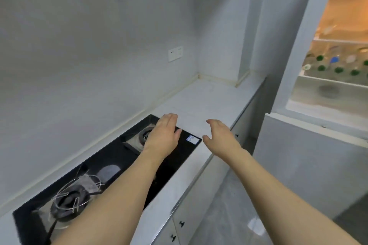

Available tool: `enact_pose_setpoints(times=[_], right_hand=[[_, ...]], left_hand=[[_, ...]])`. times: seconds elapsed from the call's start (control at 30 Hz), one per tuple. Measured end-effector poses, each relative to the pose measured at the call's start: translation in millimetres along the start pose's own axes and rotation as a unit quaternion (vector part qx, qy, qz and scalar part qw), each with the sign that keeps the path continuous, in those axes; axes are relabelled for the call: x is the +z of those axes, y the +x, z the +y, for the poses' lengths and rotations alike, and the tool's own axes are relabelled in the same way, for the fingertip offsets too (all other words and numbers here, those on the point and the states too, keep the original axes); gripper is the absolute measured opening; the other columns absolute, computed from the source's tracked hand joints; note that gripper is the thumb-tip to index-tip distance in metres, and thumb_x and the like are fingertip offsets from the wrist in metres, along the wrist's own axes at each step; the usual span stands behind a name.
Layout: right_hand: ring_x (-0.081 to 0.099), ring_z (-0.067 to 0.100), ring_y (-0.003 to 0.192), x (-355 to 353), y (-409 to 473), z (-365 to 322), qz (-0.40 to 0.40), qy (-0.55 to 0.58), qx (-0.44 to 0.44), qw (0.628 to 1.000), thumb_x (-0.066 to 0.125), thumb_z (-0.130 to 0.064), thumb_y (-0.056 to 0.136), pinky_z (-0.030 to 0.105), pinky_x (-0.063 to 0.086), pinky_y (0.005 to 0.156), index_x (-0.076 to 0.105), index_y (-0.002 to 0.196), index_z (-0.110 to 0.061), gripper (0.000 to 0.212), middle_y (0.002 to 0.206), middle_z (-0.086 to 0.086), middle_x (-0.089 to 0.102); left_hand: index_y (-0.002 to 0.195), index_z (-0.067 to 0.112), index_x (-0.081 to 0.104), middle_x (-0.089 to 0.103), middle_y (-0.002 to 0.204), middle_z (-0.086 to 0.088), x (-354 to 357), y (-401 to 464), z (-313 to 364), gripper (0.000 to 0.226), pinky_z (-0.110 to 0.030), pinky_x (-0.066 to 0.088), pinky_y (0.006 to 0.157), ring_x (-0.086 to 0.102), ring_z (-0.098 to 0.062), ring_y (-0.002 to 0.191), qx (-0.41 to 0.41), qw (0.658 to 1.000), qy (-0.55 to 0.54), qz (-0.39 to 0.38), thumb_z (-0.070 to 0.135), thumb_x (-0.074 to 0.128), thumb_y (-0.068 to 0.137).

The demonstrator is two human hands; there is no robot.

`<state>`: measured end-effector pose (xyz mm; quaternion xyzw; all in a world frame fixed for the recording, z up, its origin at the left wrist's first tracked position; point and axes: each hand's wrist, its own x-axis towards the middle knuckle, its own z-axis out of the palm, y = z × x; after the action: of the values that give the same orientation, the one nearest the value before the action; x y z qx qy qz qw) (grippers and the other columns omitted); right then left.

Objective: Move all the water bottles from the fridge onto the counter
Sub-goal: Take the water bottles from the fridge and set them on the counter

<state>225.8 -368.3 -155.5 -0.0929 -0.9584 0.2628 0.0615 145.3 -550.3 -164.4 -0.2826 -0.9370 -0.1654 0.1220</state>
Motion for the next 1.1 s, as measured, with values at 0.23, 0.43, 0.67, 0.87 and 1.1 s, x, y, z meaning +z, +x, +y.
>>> enact_pose_setpoints(times=[0.23, 0.43, 0.67, 0.87, 1.1], right_hand=[[0.036, 0.026, 0.137, -45, 22, 103, 0.044, -0.003, 0.097, 0.994, 0.051, -0.022, 0.095, 0.031, 0.027, 0.111, 0.032, 0.147, -0.007, 0.057, 0.15, 0.011, 0.037], [0.036, 0.027, 0.136, -85, 78, 188, 0.07, -0.006, 0.163, 0.984, 0.052, -0.023, 0.095, 0.033, 0.03, 0.11, 0.032, 0.146, -0.007, 0.057, 0.148, 0.012, 0.038], [0.036, 0.023, 0.138, -143, 156, 276, 0.117, -0.013, 0.21, 0.971, 0.051, -0.024, 0.096, 0.032, 0.028, 0.113, 0.034, 0.147, -0.012, 0.055, 0.151, 0.006, 0.037], [0.038, 0.022, 0.137, -197, 185, 336, 0.169, -0.02, 0.241, 0.955, 0.053, -0.024, 0.095, 0.033, 0.03, 0.112, 0.036, 0.146, -0.013, 0.054, 0.15, 0.004, 0.038], [0.047, 0.022, 0.126, -293, 205, 410, 0.28, -0.045, 0.246, 0.927, 0.055, -0.018, 0.091, 0.034, 0.038, 0.104, 0.047, 0.137, -0.011, 0.048, 0.138, 0.006, 0.05]], left_hand=[[0.149, 0.009, 0.029, 0.03, 0.155, -0.007, 71, 89, 75, 0.053, -0.032, 0.021, 0.118, 0.022, -0.021, 0.145, 0.097, 0.994, -0.037, -0.039, 0.031, 0.041, 0.103], [0.148, 0.01, 0.031, 0.032, 0.155, -0.006, 130, 191, 137, 0.051, -0.031, 0.023, 0.117, 0.023, -0.02, 0.145, 0.156, 0.984, -0.068, -0.053, 0.032, 0.041, 0.103], [0.149, 0.013, 0.031, 0.032, 0.155, -0.004, 186, 315, 213, 0.053, -0.032, 0.026, 0.118, 0.026, -0.019, 0.144, 0.191, 0.973, -0.111, -0.063, 0.035, 0.041, 0.102], [0.145, 0.013, 0.036, 0.039, 0.15, -0.003, 205, 386, 299, 0.05, -0.039, 0.035, 0.113, 0.033, -0.02, 0.141, 0.257, 0.952, -0.161, -0.048, 0.031, 0.046, 0.1], [0.138, 0.008, 0.044, 0.048, 0.141, -0.008, 212, 455, 413, 0.044, -0.041, 0.041, 0.106, 0.041, -0.025, 0.132, 0.36, 0.91, -0.207, -0.013, 0.024, 0.05, 0.098]])
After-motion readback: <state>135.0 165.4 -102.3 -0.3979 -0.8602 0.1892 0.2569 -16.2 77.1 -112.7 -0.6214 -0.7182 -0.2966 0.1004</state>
